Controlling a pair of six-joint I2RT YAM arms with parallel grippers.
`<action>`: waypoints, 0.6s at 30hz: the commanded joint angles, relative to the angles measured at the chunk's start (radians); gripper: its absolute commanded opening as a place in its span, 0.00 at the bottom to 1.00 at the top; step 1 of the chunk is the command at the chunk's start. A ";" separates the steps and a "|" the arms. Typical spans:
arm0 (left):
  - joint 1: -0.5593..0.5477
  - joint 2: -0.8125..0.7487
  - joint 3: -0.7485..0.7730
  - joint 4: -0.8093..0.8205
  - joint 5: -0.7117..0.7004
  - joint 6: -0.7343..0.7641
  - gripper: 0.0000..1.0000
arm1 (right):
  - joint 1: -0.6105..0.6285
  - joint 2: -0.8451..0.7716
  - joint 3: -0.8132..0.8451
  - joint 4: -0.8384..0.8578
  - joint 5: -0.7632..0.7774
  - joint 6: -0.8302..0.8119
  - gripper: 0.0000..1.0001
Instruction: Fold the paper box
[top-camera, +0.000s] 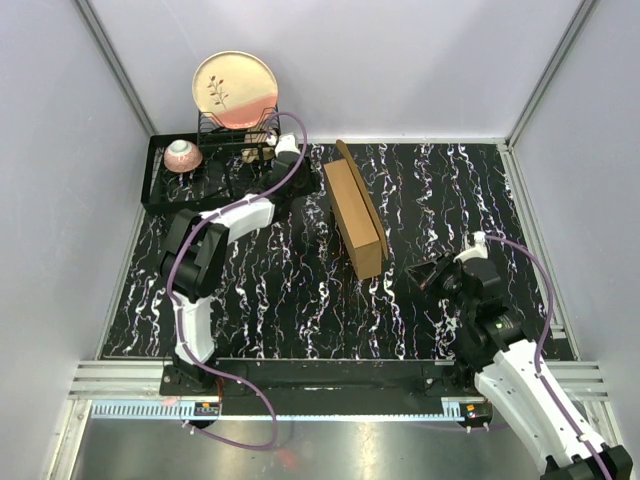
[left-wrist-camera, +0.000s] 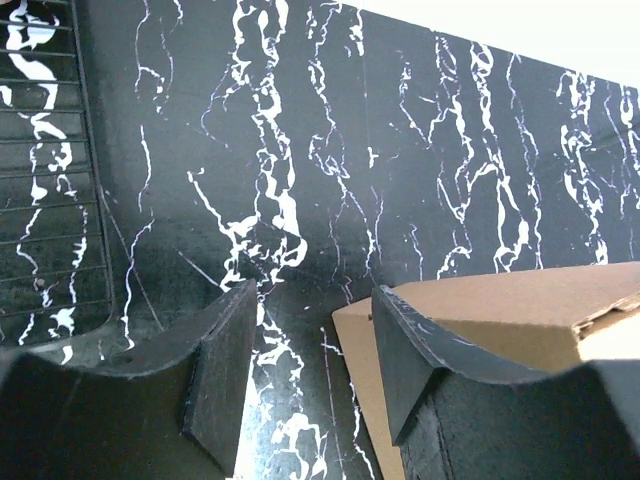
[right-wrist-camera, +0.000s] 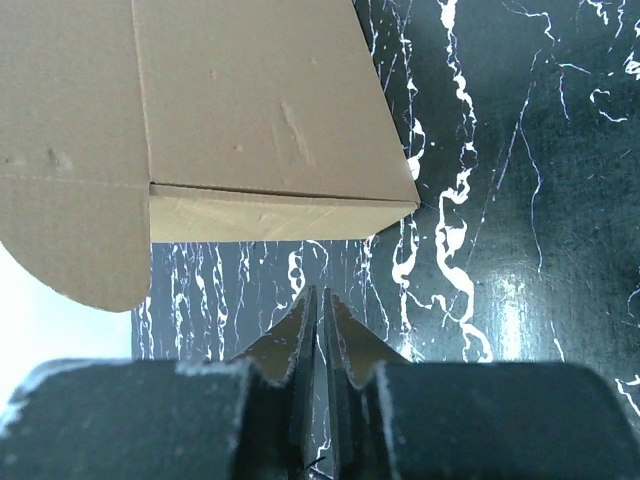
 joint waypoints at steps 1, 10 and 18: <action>0.004 0.019 0.049 0.096 0.007 0.006 0.53 | 0.006 -0.017 -0.023 0.061 -0.038 0.015 0.12; -0.017 -0.031 -0.095 0.270 0.086 -0.013 0.52 | 0.006 -0.015 -0.037 0.072 -0.036 0.011 0.12; -0.042 -0.097 -0.218 0.328 0.092 -0.027 0.52 | 0.005 -0.015 -0.085 0.145 -0.114 0.003 0.12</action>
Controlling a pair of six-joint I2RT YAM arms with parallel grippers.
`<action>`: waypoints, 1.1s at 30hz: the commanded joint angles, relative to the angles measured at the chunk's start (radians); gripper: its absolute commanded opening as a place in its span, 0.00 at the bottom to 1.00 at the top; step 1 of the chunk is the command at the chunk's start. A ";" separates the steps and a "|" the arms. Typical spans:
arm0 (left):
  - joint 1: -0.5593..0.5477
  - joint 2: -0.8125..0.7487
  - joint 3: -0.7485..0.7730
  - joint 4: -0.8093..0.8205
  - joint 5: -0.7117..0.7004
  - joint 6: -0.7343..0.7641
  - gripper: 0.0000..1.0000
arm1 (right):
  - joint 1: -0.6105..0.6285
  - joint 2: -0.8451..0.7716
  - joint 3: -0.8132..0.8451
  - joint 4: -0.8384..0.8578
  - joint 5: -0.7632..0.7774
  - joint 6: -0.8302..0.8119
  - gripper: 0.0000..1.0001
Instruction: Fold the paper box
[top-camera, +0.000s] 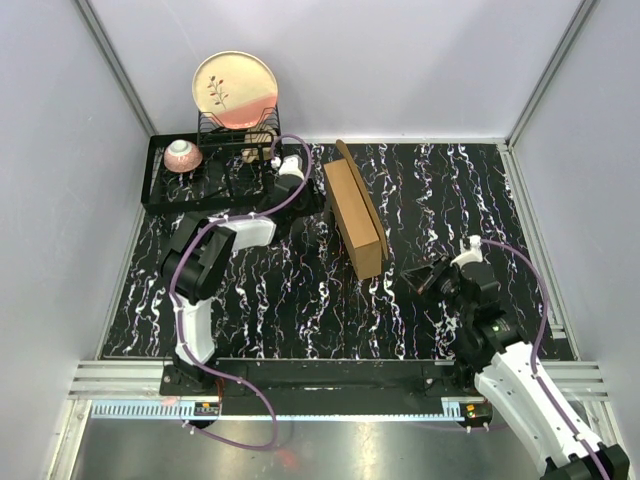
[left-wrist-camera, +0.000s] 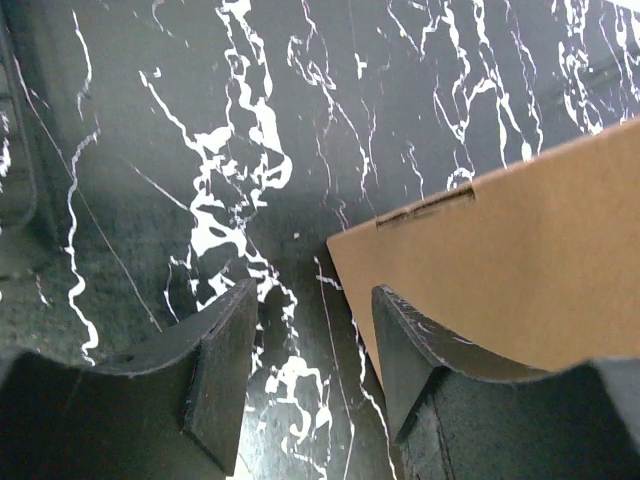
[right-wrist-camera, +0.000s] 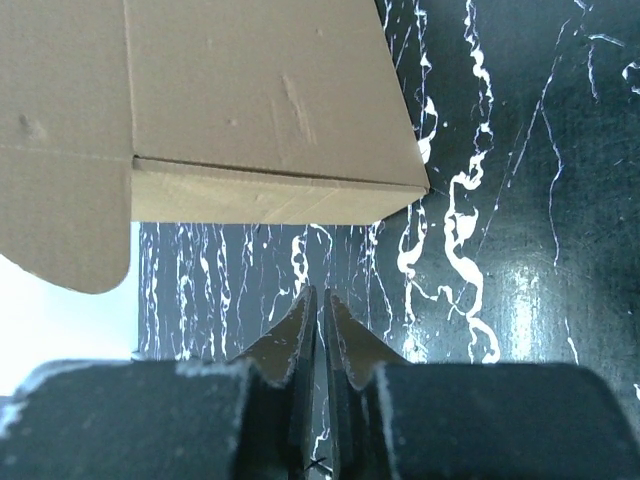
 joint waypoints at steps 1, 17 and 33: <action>-0.013 -0.104 -0.033 0.112 0.021 -0.009 0.52 | 0.006 0.015 -0.043 0.126 -0.108 -0.002 0.12; -0.013 -0.178 -0.064 0.046 -0.013 0.044 0.52 | 0.025 0.410 -0.048 0.597 -0.184 0.078 0.11; -0.002 -0.228 -0.104 0.029 -0.022 0.091 0.52 | 0.025 0.631 0.021 0.715 -0.082 0.031 0.10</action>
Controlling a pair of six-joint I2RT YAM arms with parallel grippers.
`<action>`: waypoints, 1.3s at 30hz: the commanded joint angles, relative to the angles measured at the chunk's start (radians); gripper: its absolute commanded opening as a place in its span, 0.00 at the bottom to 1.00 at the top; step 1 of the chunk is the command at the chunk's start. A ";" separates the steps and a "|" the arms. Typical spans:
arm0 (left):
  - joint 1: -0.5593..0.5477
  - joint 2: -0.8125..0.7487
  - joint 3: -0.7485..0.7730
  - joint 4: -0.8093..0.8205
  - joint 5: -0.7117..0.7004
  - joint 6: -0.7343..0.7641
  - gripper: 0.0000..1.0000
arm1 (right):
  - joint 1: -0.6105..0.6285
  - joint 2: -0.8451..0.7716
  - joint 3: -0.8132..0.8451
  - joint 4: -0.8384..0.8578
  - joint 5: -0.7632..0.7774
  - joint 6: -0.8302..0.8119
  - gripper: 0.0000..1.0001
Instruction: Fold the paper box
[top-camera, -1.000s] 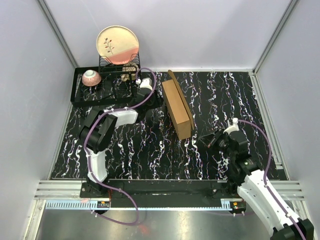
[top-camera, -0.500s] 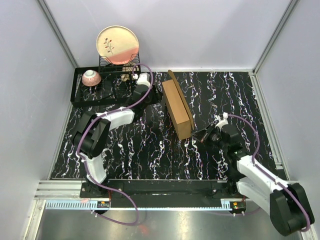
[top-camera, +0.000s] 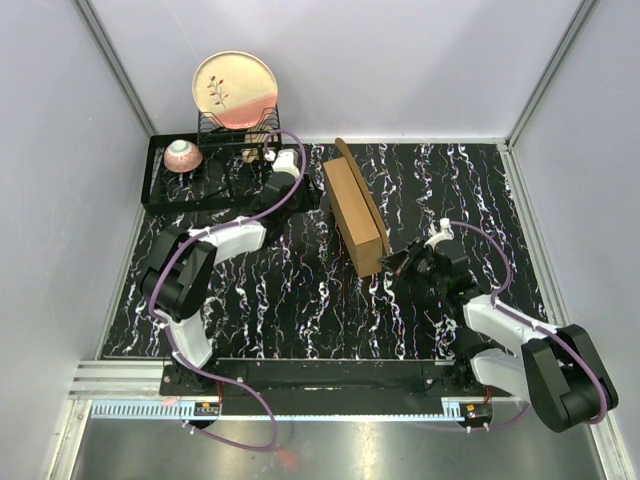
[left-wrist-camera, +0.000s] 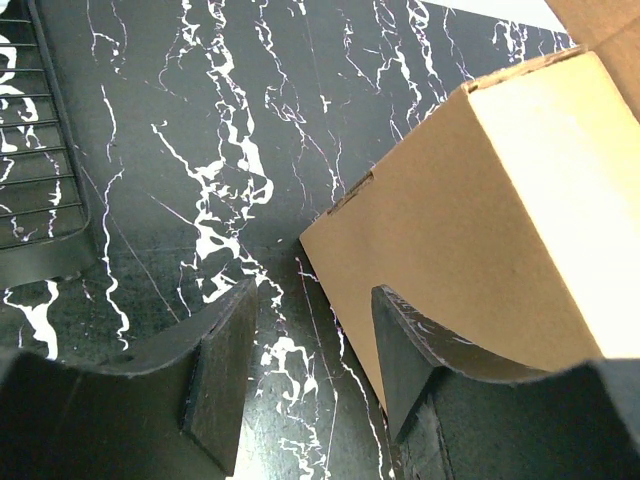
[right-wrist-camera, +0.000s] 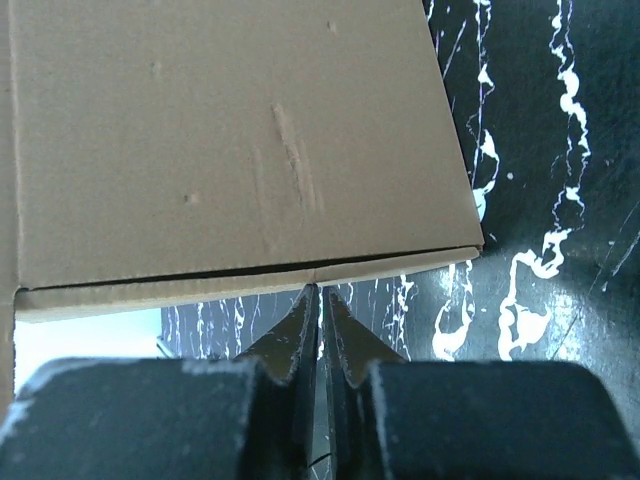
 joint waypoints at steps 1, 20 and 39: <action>0.010 -0.064 -0.017 0.040 -0.015 0.019 0.52 | 0.006 0.012 0.054 0.065 0.064 -0.037 0.09; 0.027 0.034 0.136 0.007 -0.135 -0.076 0.54 | -0.013 0.047 0.074 0.056 0.092 -0.066 0.09; 0.070 -0.035 0.127 0.080 -0.133 -0.206 0.69 | -0.014 0.018 0.075 0.037 0.095 -0.061 0.10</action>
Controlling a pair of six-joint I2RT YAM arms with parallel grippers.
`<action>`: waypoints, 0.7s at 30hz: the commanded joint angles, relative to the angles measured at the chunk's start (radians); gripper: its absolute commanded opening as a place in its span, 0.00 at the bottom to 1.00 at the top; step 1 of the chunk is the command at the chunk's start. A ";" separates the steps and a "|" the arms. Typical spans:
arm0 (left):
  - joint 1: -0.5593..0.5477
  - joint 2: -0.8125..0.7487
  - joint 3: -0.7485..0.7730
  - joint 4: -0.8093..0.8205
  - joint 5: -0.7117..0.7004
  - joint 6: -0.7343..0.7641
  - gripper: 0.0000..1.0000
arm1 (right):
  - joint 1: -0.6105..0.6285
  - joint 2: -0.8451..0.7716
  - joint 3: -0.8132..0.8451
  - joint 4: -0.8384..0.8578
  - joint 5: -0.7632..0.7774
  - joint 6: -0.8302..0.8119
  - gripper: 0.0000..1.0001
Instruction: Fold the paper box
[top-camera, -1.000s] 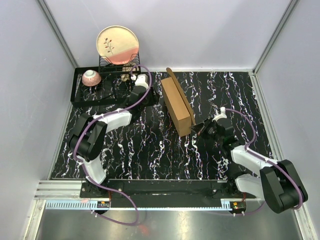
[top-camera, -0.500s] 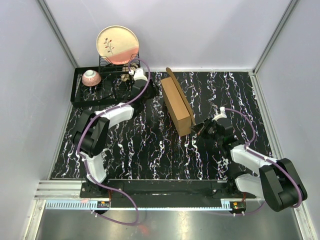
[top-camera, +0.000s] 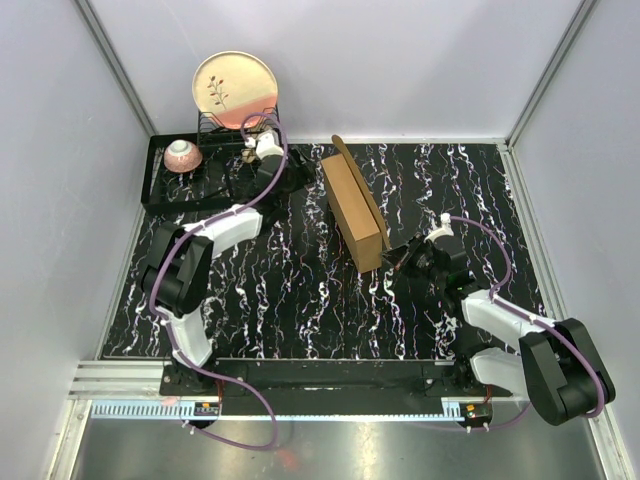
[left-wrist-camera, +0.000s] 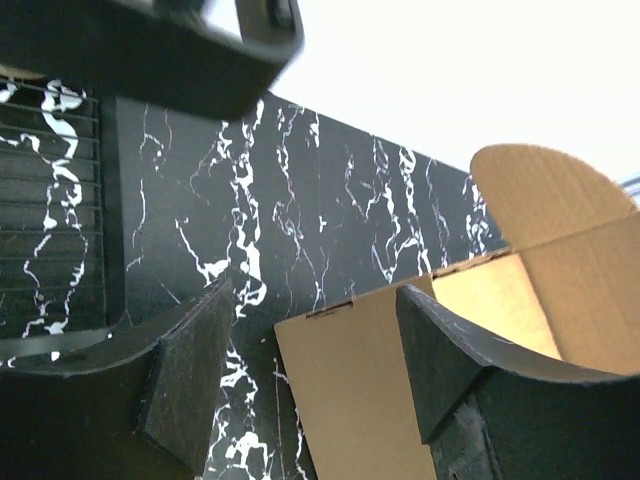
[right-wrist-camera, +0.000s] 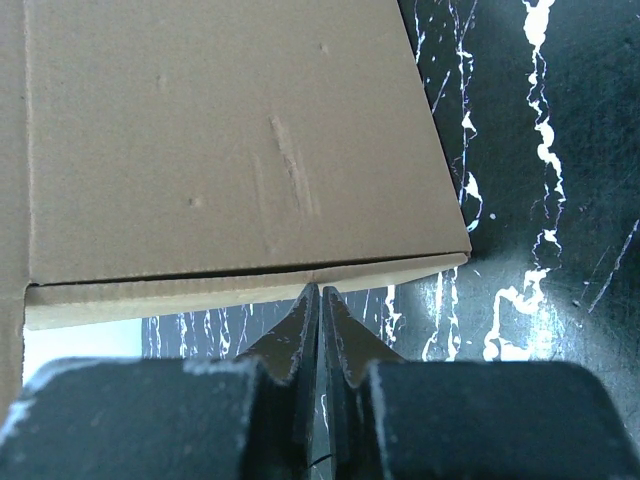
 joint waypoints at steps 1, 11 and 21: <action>0.027 -0.059 0.010 0.087 -0.016 -0.043 0.69 | -0.005 -0.022 0.034 0.025 0.032 -0.016 0.09; 0.040 -0.007 -0.008 0.313 0.215 -0.098 0.70 | -0.007 -0.032 0.035 0.017 0.024 -0.016 0.10; 0.043 0.082 0.096 0.275 0.409 -0.080 0.68 | -0.008 -0.063 0.035 0.001 0.021 -0.011 0.10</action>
